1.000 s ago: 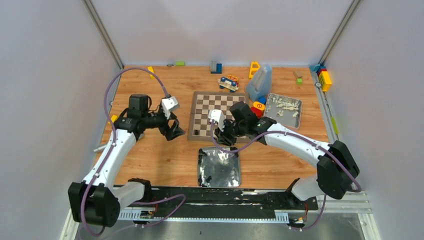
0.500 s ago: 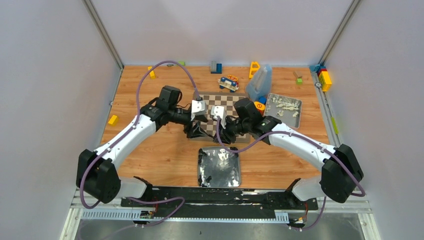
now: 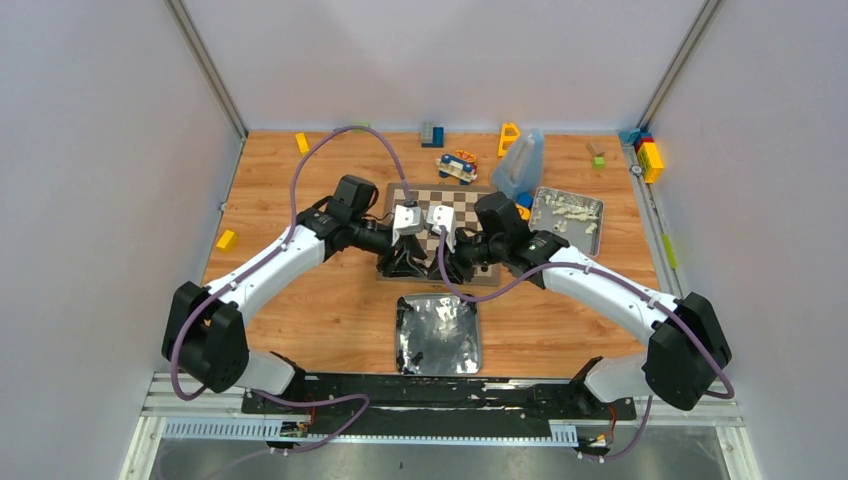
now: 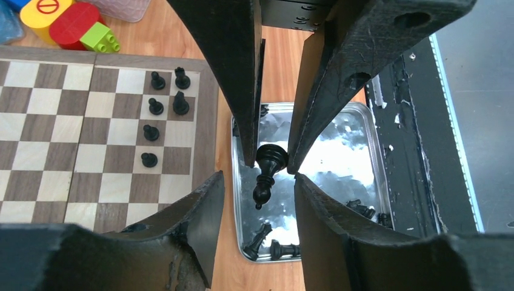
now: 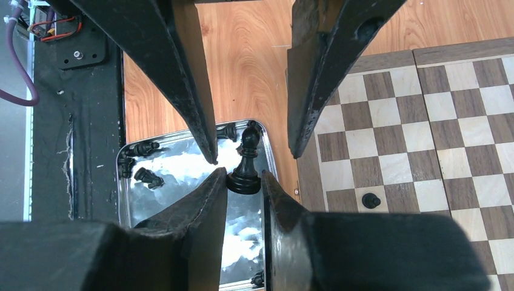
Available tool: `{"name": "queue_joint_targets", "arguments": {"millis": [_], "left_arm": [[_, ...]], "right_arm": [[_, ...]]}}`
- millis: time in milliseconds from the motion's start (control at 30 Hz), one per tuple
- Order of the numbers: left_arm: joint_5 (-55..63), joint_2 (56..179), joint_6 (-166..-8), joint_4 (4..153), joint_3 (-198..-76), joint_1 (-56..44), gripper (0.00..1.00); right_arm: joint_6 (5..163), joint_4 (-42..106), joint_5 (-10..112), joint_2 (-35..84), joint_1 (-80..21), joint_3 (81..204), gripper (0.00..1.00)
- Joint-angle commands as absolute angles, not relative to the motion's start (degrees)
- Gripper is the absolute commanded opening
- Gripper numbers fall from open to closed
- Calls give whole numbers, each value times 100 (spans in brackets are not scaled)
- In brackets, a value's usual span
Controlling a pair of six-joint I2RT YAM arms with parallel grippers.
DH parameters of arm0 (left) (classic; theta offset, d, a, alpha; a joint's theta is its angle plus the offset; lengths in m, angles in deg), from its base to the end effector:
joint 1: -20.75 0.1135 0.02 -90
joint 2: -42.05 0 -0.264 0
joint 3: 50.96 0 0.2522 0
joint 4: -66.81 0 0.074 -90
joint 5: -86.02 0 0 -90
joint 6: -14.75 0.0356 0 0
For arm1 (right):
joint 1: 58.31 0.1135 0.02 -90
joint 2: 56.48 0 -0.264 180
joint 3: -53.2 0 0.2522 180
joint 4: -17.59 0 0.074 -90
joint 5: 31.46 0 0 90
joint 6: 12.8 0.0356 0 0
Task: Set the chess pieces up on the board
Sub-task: Place the chess piece on the chessboard.
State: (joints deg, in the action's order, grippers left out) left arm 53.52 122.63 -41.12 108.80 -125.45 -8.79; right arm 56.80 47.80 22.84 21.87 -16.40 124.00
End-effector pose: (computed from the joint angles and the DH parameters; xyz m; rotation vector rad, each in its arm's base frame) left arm 0.2373 -0.1690 0.2779 1.5108 1.5808 -1.1402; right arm 0.2079 0.2146 0.2759 -1.4373 1.7052 0.8985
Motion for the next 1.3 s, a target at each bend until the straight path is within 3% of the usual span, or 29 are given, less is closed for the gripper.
{"name": "queue_joint_targets", "arguments": {"millis": [0,500,567,633,767,867,1267], "left_arm": [[5517,12305,-4185,10724,-12712,-964,52],[5403,12329,-4096,10992,-12808,-974,18],[5364,12308,-4093,11049,-12821,-974,10],[5253,12282,-4075,11136,-12857,-970,1],[4659,12271,-3997,11314,-12955,-974,0],[3903,12466,-3929,11539,-13156,-976,0],[812,14303,-4103,12695,-14758,-1606,0]], "right_arm": [[5755,4552,2112,2025,-1674,12551,4],[5719,4526,2137,2031,-1721,12478,4],[5712,4515,2213,2025,-1726,12458,10],[5731,4513,2328,2023,-1742,12438,24],[5743,4527,2650,1900,-1859,12389,54],[5736,4603,2892,1717,-2045,12312,64],[5688,4979,3475,501,-2997,11759,66]]}}
